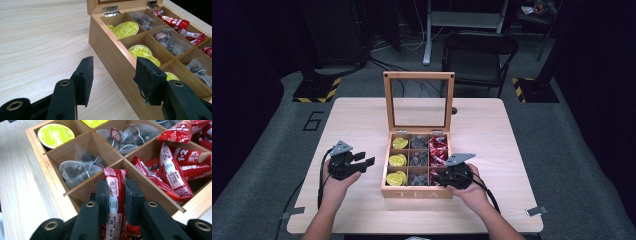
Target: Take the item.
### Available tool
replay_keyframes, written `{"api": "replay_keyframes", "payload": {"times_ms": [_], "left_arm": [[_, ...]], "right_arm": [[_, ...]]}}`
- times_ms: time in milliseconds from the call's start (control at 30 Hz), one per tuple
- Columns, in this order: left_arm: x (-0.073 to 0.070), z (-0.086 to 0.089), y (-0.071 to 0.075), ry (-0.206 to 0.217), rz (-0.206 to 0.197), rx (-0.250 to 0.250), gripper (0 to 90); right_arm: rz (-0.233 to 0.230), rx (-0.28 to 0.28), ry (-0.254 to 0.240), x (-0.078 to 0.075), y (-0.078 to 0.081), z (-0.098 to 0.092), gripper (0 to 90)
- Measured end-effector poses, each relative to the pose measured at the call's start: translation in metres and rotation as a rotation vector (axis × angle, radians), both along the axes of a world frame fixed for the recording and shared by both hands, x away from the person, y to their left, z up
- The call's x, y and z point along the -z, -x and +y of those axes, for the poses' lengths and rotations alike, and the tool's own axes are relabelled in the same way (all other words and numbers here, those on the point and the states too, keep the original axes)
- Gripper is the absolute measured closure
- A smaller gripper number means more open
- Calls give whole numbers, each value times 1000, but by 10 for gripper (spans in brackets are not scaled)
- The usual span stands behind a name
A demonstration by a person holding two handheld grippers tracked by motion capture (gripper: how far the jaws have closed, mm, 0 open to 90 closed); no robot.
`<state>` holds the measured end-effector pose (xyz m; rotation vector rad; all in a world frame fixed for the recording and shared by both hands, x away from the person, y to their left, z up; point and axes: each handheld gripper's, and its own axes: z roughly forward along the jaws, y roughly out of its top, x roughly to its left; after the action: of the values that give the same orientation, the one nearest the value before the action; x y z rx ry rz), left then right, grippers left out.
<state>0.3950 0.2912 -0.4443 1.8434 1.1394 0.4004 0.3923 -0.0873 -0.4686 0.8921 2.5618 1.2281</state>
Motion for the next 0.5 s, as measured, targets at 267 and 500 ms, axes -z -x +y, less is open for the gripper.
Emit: {"api": "replay_keyframes", "payload": {"times_ms": [267, 500], "left_arm": [[0, 1, 0, 1, 1, -3, 491], [0, 1, 0, 4, -7, -11, 490]], "right_arm": [[-28, -3, -18, -7, 1, -5, 764], [-58, 4, -48, -19, 3, -9, 765]]}}
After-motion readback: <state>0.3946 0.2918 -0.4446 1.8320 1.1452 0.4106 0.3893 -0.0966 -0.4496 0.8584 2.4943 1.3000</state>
